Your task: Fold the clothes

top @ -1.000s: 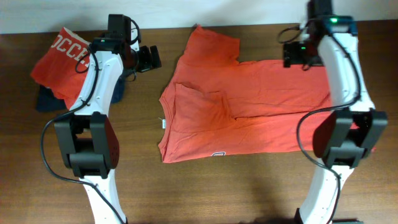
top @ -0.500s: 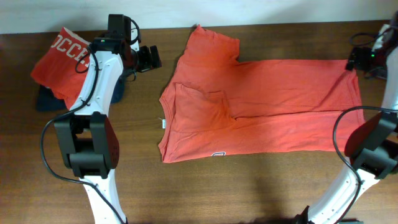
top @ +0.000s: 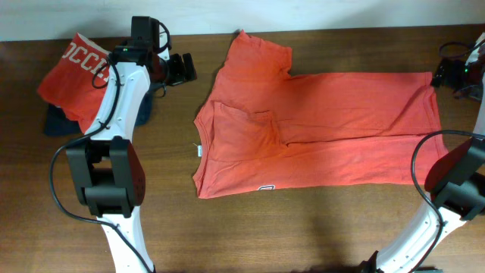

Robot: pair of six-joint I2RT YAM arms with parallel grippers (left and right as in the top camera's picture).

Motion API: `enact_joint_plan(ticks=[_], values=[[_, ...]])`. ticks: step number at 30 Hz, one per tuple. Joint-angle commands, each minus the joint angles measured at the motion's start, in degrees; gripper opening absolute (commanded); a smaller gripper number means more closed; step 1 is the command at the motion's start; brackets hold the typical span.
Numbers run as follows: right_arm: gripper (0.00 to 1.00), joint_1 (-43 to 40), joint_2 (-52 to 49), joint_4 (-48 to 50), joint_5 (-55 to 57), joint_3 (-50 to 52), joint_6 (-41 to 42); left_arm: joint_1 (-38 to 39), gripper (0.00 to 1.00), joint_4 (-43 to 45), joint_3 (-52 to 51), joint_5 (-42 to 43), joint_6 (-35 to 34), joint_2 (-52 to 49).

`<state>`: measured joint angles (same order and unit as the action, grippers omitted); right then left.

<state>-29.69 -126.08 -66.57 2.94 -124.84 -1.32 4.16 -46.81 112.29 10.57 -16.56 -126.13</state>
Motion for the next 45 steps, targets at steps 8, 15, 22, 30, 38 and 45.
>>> enact_joint_plan(ticks=[8,15,22,30,38,45], values=[[0.99,0.04,-0.79,0.15,-0.37,-0.72,0.33,2.08,0.9,6.16,0.94,8.04,-0.57,-0.2],[0.99,0.04,-0.79,0.15,-0.37,-0.72,0.33,8.87,0.74,11.47,0.92,-5.81,-0.52,-0.57],[0.99,0.04,-0.79,0.15,-0.37,-0.72,0.33,14.43,0.79,17.07,0.9,-14.29,-0.52,-3.85],[0.99,0.04,-0.79,0.15,-0.37,-0.72,0.33,14.43,0.79,21.73,0.9,-14.27,0.33,-8.74],[0.99,0.04,-0.79,0.15,-0.37,-0.72,0.33,14.47,0.78,29.97,0.9,-14.25,6.4,-13.09],[0.99,0.04,-0.79,0.15,-0.37,-0.72,0.33,14.43,0.74,30.27,0.9,-14.27,6.4,-15.74]])
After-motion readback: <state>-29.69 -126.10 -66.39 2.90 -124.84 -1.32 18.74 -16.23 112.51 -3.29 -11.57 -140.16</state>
